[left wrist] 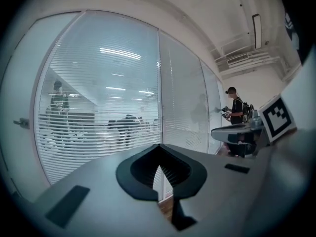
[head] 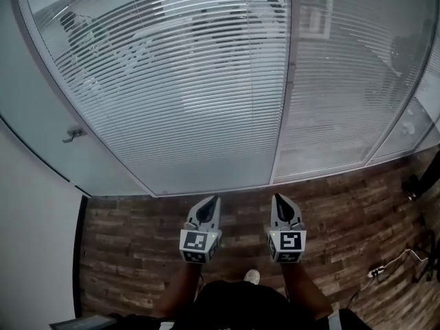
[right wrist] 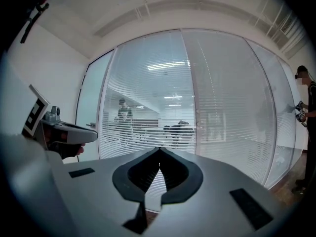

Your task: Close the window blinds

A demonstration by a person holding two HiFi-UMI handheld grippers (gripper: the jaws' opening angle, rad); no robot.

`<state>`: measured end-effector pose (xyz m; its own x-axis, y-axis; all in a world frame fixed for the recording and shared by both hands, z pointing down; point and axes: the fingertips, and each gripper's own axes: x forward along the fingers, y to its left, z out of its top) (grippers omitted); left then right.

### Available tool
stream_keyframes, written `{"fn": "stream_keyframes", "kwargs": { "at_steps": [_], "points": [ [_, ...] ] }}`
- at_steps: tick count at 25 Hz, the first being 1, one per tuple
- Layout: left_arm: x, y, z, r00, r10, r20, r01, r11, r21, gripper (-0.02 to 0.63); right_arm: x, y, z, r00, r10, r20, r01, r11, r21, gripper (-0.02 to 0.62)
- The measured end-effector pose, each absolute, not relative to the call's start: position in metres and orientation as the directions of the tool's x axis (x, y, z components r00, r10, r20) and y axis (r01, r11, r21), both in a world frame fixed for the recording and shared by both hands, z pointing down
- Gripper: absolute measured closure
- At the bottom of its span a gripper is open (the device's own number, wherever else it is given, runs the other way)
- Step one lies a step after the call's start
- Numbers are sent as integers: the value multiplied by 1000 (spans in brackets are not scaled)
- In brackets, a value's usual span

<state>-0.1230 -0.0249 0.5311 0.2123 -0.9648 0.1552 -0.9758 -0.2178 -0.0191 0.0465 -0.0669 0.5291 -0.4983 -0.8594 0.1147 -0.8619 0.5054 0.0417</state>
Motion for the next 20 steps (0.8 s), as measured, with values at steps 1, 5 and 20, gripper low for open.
{"fn": "stream_keyframes", "kwargs": {
  "at_steps": [1, 5, 20],
  "points": [
    [-123, -27, 529, 203, -966, 162, -978, -209, -19, 606, 48, -70, 529, -498, -859, 116, -862, 505, 38, 592],
    [-122, -35, 533, 193, -965, 178, -979, -200, -23, 606, 49, -80, 534, -498, -858, 124, -863, 504, 24, 592],
    [-103, -107, 546, 279, -946, 163, -959, -283, -2, 606, 49, -135, 543, -474, -868, 149, -873, 486, 48, 592]
  ]
}}
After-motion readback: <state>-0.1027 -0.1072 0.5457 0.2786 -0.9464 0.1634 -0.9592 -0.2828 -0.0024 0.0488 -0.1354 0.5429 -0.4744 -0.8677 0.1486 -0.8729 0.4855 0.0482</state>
